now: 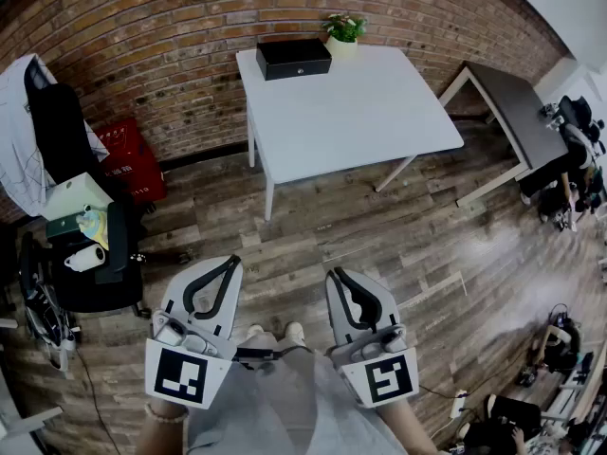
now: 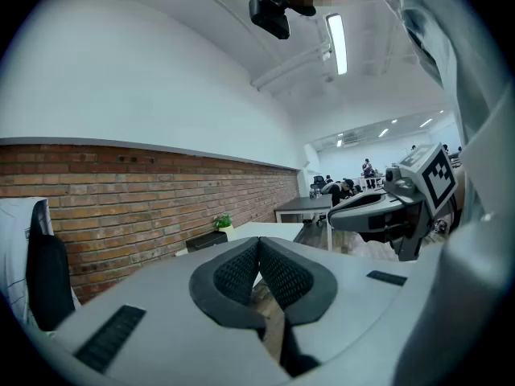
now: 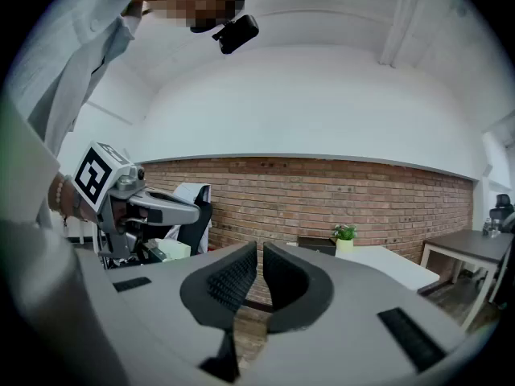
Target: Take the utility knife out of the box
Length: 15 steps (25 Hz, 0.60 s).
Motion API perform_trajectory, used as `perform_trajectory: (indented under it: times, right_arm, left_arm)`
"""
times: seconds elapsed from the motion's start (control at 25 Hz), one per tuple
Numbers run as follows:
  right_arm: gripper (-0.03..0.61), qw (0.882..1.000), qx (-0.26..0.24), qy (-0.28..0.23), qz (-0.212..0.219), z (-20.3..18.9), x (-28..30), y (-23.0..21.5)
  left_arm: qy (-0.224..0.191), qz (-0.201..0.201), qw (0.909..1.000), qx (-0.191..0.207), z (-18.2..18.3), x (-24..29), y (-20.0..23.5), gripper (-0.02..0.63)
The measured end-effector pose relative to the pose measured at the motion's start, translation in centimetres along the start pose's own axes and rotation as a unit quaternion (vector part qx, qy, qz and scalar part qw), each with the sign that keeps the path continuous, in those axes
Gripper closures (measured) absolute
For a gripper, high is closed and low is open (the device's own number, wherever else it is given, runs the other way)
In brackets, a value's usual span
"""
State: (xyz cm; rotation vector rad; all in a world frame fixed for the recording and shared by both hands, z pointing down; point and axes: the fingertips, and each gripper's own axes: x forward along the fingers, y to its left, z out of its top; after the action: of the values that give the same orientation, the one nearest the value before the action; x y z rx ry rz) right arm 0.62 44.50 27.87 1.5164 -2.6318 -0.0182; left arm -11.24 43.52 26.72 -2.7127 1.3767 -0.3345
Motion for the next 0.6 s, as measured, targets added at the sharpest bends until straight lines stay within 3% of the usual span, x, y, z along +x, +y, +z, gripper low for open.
perform_trajectory:
  times: [0.6]
  right_arm:
    - [0.522,1.000,-0.008,0.000,-0.002,0.04,0.31,0.65]
  left_arm:
    - [-0.004,-0.019,0.9991,0.037,0.04,-0.21,0.23,0.595]
